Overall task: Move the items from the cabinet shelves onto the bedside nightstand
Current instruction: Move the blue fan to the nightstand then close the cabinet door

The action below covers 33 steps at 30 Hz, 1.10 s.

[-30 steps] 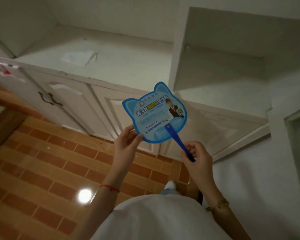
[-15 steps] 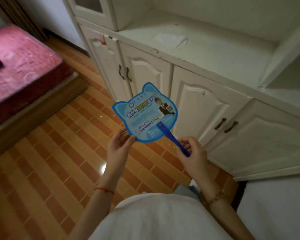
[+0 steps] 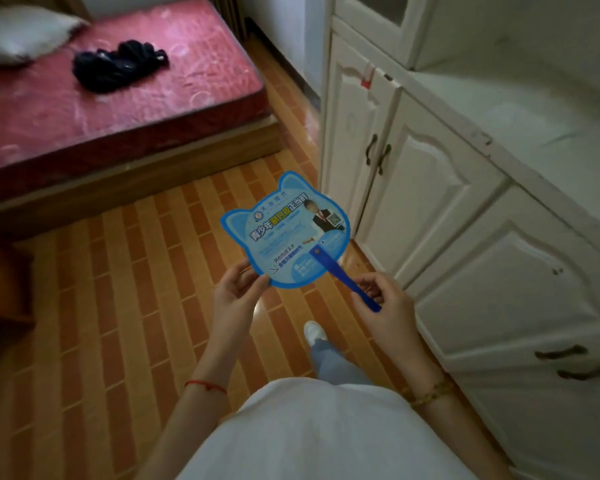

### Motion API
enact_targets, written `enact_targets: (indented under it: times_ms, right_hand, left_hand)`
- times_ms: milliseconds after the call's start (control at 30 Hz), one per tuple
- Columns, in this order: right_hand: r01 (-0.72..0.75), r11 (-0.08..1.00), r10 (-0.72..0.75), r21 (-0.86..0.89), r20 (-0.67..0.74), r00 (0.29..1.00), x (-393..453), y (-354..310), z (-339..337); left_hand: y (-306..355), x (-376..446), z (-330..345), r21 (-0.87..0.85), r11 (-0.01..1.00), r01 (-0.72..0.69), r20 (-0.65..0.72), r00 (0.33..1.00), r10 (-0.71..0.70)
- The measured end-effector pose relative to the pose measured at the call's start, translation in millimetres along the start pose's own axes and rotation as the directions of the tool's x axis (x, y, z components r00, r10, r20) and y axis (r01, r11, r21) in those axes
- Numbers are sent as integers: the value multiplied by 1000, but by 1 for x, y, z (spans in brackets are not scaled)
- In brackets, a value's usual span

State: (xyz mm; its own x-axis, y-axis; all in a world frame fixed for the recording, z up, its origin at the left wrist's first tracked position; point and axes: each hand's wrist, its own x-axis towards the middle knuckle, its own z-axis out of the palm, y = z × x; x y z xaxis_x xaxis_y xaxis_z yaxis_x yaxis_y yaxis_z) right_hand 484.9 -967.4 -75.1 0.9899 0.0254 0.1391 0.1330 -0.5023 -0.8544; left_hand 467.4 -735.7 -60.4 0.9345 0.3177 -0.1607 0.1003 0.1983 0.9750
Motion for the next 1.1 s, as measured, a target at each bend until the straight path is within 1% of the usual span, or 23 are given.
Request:
enact_targets:
  times_ms: [233,400,633,767,933,1100]
  right_hand:
    - [122,992,-122,11,181,976,111,-8,41]
    - [219,974,-223,49,323,920,190,-20,65]
    - [305,946,-315,107,516,797,269,-44,121]
    - [331,930,-360,161,587,725,304,-63,166]
    - [350,913,-399,208,631,666,344,-89,242]
    - [367,896,-433,251,676,596,387,-129,336]
  left_hand:
    - [14,70,-11,-26,999,-32,-213,977,26]
    - [28,117,-12,-42,996,-73,-358,932,53]
    - [41,160,-31,-54,994,-96,-584,811,46]
    - [45,183,-55,-64,993,-98,-683,730,28]
    - [46,225,-104,-95,989,-109,-754,657,0]
    - [61,285,-173,-99,988,-116,-822,569,-16]
